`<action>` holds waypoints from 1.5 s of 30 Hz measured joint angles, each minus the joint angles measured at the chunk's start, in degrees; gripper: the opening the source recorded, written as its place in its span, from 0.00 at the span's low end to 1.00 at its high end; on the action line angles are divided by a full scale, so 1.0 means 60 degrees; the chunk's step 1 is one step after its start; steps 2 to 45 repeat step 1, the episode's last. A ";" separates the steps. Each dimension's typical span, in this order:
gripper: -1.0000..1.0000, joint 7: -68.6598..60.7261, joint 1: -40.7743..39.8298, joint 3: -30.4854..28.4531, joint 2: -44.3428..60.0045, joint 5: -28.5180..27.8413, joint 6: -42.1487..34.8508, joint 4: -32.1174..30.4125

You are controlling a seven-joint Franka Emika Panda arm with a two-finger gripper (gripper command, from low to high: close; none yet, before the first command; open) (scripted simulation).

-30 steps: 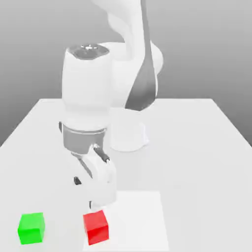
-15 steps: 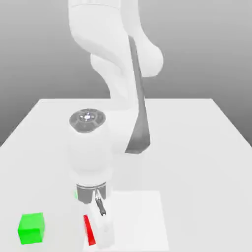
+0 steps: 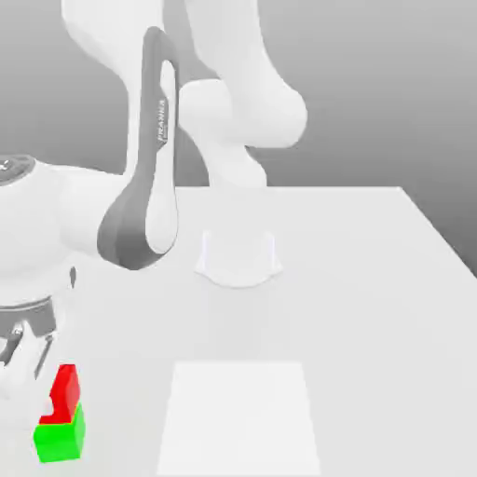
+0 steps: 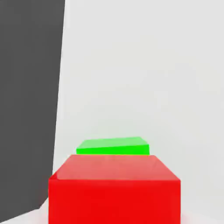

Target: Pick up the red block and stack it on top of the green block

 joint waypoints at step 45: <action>1.00 0.0000 0.0000 0.0000 0.0000 0.0000 0.0000 0.0000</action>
